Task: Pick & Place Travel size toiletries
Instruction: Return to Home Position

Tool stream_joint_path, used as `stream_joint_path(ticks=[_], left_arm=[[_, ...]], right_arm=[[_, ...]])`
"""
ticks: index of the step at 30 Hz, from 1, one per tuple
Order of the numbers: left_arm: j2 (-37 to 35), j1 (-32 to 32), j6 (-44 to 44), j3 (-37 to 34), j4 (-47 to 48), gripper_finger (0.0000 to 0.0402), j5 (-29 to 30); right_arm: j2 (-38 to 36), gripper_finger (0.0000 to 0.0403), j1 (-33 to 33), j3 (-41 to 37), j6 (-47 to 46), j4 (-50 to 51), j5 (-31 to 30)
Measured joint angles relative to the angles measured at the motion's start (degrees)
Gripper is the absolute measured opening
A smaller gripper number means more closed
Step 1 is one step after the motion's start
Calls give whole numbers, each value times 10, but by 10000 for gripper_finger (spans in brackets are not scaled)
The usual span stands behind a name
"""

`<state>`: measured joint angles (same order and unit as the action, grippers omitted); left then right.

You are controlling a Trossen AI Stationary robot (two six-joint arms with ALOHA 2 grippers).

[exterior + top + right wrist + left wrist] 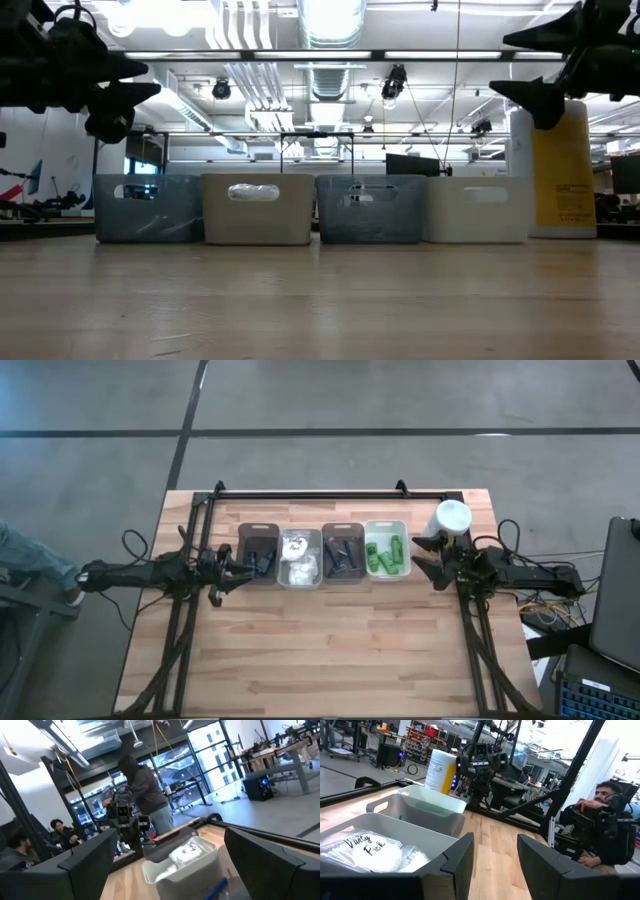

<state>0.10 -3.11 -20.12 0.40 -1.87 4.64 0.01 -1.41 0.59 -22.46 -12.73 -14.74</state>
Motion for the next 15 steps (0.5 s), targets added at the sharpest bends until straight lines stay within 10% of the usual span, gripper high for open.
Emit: stream_joint_path(ticks=[15], left_arm=[[1, 0, 0, 0, -5, 155, -2]], right_arm=[[0, 364, -1, 0, 0, 9, 0]])
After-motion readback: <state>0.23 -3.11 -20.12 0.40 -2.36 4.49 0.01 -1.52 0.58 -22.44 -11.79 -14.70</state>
